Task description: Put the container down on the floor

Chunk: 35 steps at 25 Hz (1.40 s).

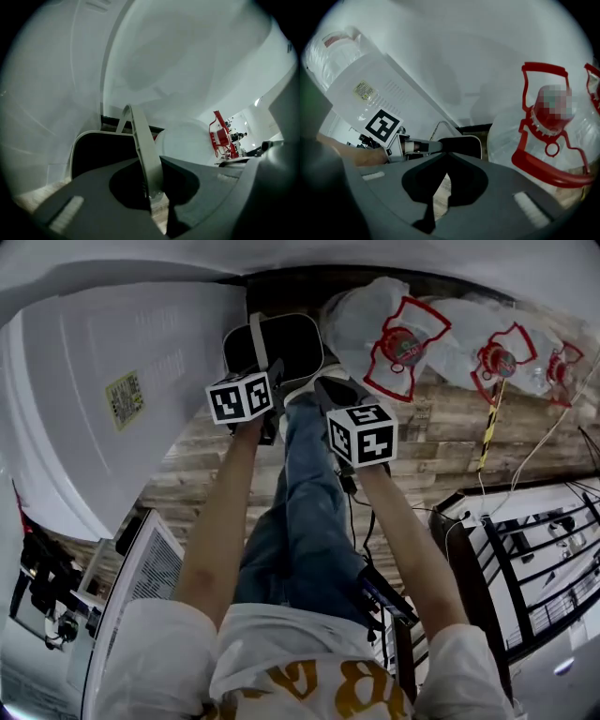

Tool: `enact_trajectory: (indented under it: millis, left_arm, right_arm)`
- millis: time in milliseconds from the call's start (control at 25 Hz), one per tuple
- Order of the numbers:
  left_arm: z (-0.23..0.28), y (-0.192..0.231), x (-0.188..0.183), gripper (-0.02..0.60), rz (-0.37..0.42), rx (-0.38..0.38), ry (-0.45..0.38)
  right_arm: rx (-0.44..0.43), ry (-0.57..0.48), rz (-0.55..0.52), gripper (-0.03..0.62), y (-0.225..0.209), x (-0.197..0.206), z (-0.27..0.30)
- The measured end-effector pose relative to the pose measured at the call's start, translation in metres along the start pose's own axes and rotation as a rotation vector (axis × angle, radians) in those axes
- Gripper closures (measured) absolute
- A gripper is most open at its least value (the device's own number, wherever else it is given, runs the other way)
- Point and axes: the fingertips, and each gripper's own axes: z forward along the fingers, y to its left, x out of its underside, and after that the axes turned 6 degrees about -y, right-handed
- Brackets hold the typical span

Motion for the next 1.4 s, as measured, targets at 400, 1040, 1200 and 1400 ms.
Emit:
enact_trajectory:
  millis: [400, 1040, 1200, 1400]
  left_arm:
    - [0.051, 0.028, 0.002, 0.549, -0.007, -0.020, 0.002]
    - [0.090, 0.041, -0.002, 0.550, 0.006, -0.141, -0.030]
    - [0.091, 0.048, 0.002, 0.549, 0.046, -0.187, -0.041]
    - [0.092, 0.062, 0.017, 0.550, 0.073, -0.234, -0.004]
  right_arm:
    - [-0.011, 0.053, -0.016, 0.565, -0.025, 0.036, 0.030]
    - [-0.035, 0.112, -0.054, 0.566, -0.022, 0.057, 0.043]
    - [-0.039, 0.128, -0.040, 0.566, -0.025, 0.066, 0.044]
    - [-0.037, 0.135, -0.040, 0.566, -0.027, 0.071, 0.044]
